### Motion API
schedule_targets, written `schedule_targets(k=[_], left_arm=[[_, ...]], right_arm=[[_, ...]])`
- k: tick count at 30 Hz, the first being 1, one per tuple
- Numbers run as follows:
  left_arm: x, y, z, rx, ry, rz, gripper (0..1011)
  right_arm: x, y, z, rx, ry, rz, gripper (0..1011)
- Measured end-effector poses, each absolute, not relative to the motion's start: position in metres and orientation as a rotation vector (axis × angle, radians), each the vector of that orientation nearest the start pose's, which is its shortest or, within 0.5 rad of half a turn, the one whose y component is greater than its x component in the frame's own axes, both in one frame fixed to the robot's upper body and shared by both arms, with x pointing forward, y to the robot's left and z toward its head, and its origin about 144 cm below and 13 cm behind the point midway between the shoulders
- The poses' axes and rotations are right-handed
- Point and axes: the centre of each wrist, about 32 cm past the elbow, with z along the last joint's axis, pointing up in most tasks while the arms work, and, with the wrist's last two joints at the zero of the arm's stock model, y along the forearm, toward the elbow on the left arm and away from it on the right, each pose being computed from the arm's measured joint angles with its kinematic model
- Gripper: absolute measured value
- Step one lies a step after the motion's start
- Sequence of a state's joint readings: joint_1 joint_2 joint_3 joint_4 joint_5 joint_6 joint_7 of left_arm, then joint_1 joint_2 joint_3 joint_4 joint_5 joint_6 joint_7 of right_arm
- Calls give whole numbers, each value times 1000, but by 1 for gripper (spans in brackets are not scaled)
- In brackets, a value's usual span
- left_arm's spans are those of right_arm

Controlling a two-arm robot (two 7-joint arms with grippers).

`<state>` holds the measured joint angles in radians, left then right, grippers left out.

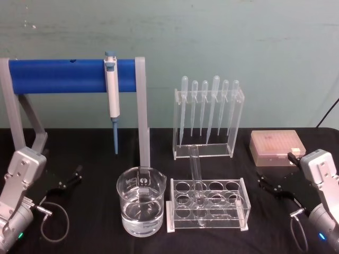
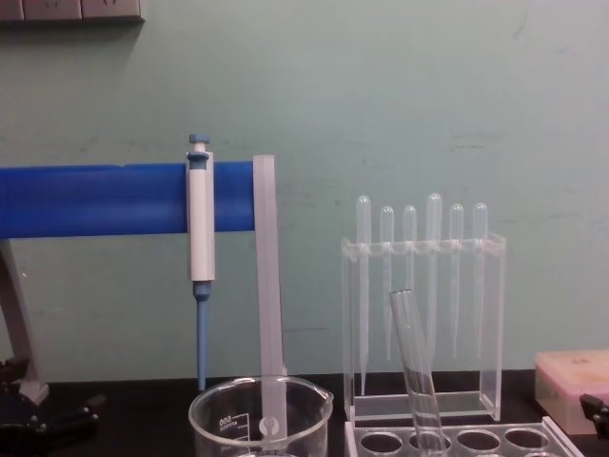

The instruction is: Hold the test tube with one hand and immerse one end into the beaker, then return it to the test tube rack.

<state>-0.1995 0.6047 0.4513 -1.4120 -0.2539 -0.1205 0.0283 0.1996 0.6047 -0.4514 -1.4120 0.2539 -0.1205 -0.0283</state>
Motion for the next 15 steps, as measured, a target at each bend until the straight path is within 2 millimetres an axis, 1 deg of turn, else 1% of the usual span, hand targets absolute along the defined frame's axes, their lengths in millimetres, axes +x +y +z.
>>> schedule_targets(k=[15], left_arm=[[489,310,1140,304,-285,1248,1000]], right_arm=[[489,-310,1140,-305,-285,-1248,1004]])
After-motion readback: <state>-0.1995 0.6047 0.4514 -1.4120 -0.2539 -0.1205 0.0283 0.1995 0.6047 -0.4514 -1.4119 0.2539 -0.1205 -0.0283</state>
